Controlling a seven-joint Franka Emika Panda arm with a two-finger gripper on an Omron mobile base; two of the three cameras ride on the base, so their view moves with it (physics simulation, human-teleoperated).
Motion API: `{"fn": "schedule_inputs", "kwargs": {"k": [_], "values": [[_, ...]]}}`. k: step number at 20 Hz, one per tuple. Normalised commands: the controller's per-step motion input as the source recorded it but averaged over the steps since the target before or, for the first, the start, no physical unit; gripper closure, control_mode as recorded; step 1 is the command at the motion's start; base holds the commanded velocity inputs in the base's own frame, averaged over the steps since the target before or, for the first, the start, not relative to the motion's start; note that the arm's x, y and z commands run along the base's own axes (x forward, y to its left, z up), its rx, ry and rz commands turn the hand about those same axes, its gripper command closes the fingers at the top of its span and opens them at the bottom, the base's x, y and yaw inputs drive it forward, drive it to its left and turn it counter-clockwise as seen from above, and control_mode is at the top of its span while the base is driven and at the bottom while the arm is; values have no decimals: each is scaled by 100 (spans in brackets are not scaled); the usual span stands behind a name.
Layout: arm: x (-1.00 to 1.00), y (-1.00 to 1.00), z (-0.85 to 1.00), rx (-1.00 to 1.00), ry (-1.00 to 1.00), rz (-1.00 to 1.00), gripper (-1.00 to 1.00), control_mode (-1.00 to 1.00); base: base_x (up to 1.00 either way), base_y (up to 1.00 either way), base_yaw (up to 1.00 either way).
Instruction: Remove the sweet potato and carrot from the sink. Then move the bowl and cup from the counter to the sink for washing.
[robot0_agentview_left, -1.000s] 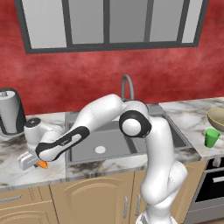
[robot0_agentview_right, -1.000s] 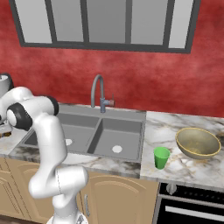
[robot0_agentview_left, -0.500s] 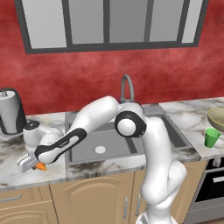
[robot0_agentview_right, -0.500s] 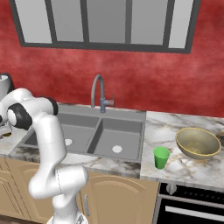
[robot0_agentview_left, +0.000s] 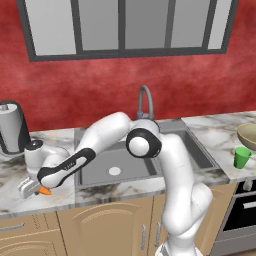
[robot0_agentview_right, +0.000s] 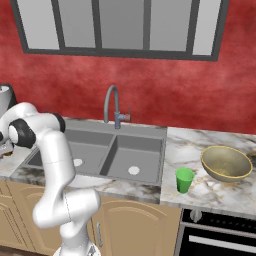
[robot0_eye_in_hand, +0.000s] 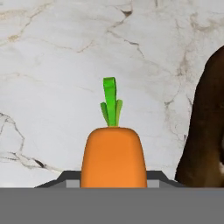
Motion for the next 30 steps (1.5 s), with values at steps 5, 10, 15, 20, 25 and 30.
{"fn": "schedule_inputs", "kwargs": {"k": [5, 10, 15, 20, 25, 30], "values": [[15, 11, -11, 0, 0, 3, 100, -100, 0, 0, 0], [11, 6, -14, 0, 0, 2, 100, -100, 0, 0, 0], [2, 1, -17, 0, 0, 0, 100, -100, 0, 0, 0], [0, -1, -14, 0, 0, 0, -100, -100, 0, 0, 0], [-1, -4, 5, 0, 0, 0, -100, -100, 0, 0, 0], [-8, -6, 16, 3, 1, 0, -100, -100, 0, 0, 0]]}}
